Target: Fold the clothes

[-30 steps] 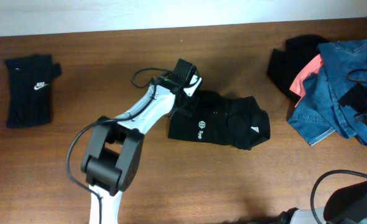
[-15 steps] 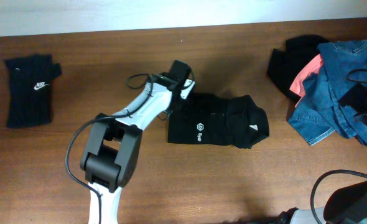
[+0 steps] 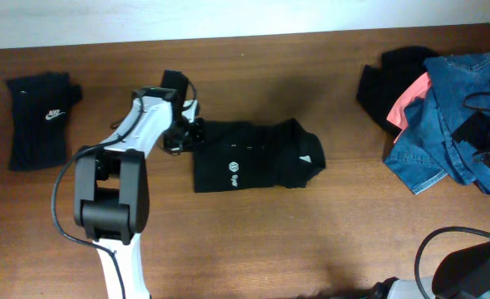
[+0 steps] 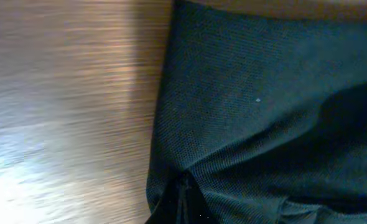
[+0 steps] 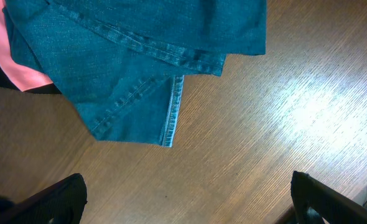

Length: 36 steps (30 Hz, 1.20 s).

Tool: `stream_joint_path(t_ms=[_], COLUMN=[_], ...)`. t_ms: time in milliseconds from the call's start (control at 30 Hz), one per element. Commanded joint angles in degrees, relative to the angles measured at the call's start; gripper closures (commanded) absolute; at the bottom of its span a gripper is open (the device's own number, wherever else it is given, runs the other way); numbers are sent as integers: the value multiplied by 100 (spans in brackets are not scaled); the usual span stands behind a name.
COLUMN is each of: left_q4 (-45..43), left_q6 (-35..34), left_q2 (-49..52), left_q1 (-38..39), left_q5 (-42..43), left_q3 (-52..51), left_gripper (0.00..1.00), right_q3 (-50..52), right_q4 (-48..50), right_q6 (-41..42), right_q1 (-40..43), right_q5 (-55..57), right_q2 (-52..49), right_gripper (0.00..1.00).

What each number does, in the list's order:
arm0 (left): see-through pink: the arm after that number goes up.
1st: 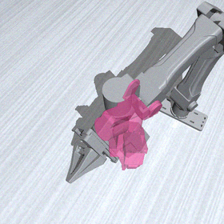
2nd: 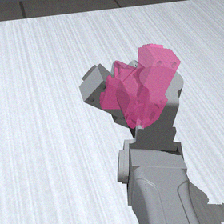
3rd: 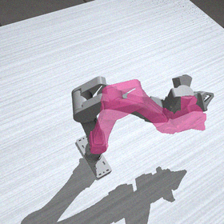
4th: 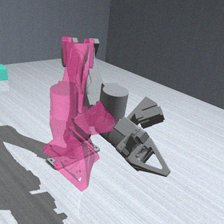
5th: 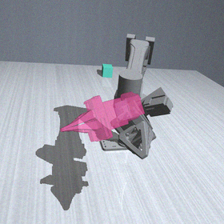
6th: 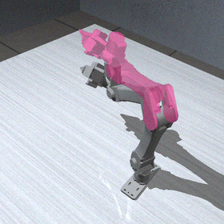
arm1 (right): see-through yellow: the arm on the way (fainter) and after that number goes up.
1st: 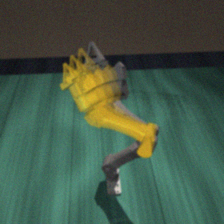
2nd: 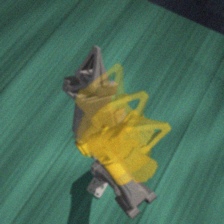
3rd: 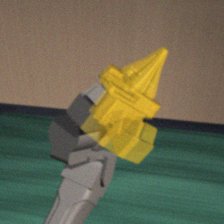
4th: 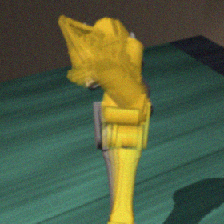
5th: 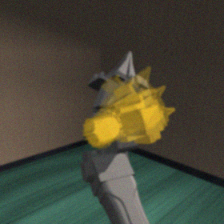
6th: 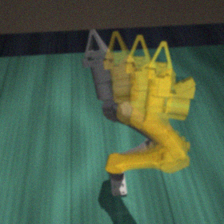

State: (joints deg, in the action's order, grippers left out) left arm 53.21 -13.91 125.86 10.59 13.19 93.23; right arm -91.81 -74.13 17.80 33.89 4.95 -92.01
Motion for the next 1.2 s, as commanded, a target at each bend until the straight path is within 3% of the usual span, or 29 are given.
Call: stream_joint_path(t_ms=[0, 367, 467, 600, 800, 1000, 1167], left_q4=[118, 404, 186, -61, -597, -1351, -1403], left_q6=[-645, -426, 68, 1482, 1574, 2138, 2124], left_q2=[-256, -1047, -1043, -1043, -1014, -866, -844], left_q1=[-354, -699, -660, -529, -350, -61, 181], left_q5=[-807, -1510, -1126, 116, -227, -210, -203], left_q3=[-208, -219, -271, -317, -656, -1292, -1624], left_gripper=[100, 99, 100, 99, 100, 100, 100], right_q3=[-13, -13, -13, -13, -13, -13, -13], right_q4=[0, 0, 0, -2, -2, 0, 0], right_q6=[26, 26, 26, 26, 26, 26, 26], right_q1=[26, 26, 26, 26, 26, 26, 26], right_q5=[70, 70, 70, 72, 72, 70, 72], right_q2=[-26, -26, -26, -26, -26, -26, -26], right_gripper=[1, 1, 1, 1, 2, 2, 1])
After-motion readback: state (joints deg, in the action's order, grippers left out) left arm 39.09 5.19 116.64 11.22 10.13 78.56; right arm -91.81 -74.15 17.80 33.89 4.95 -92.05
